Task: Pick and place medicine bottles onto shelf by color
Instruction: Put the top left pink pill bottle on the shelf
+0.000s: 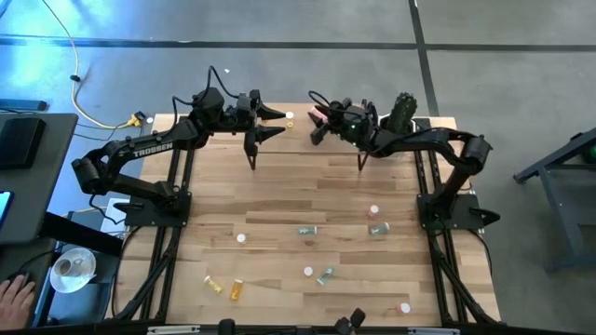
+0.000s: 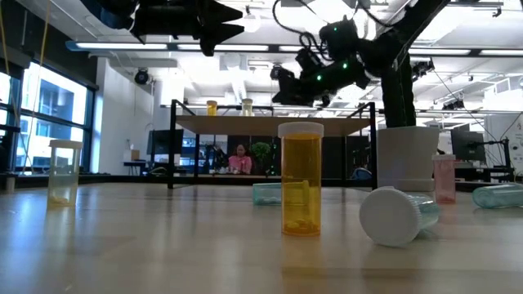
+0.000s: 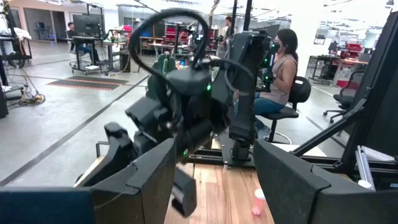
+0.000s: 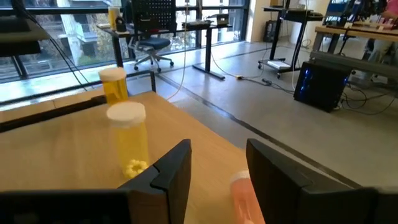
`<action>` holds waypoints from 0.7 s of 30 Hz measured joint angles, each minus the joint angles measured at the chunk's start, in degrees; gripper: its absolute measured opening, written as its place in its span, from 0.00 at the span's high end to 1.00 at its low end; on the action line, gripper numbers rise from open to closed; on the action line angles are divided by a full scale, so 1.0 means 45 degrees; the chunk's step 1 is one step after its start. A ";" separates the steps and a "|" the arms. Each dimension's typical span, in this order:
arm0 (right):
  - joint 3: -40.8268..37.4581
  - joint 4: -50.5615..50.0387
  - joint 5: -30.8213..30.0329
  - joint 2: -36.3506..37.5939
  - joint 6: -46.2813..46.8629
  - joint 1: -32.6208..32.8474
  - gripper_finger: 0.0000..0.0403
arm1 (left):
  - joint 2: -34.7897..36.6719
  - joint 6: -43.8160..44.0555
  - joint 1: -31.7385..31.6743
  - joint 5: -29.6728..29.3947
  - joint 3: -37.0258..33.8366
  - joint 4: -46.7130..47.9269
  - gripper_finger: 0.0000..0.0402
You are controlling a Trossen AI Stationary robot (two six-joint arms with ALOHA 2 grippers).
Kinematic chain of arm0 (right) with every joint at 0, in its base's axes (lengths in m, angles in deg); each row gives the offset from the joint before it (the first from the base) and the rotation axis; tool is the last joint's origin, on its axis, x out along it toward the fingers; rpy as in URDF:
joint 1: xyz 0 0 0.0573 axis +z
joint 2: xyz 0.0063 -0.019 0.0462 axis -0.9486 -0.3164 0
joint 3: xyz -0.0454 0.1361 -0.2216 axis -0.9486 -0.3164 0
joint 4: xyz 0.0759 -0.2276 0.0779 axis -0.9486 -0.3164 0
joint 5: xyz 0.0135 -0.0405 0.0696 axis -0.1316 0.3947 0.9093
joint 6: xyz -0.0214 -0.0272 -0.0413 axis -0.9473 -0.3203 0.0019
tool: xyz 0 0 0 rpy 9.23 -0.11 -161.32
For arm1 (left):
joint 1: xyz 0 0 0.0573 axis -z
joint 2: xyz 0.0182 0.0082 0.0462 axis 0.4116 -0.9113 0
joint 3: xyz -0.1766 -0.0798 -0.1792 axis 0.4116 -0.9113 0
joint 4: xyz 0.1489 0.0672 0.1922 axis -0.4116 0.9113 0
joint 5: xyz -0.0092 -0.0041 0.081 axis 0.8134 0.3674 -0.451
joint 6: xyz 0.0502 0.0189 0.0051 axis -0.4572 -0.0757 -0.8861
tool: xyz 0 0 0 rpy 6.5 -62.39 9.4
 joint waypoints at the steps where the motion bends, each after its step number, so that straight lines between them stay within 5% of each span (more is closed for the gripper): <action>1: 0.0209 -0.0617 0.0000 0.0188 0.0002 -0.0003 0.64 | 0.0000 0.0001 0.0000 0.0005 0.0000 0.0004 0.49; 11: 0.5683 -1.0185 0.0368 0.0441 -0.1099 -0.0226 0.64 | 0.0324 0.0098 -0.0761 0.0039 -0.0009 0.1331 0.49; 21: 0.9035 -1.3512 0.0919 0.0062 -0.1522 -0.0975 0.64 | 0.0891 -0.0367 -0.1505 0.0039 -0.0005 0.2940 0.49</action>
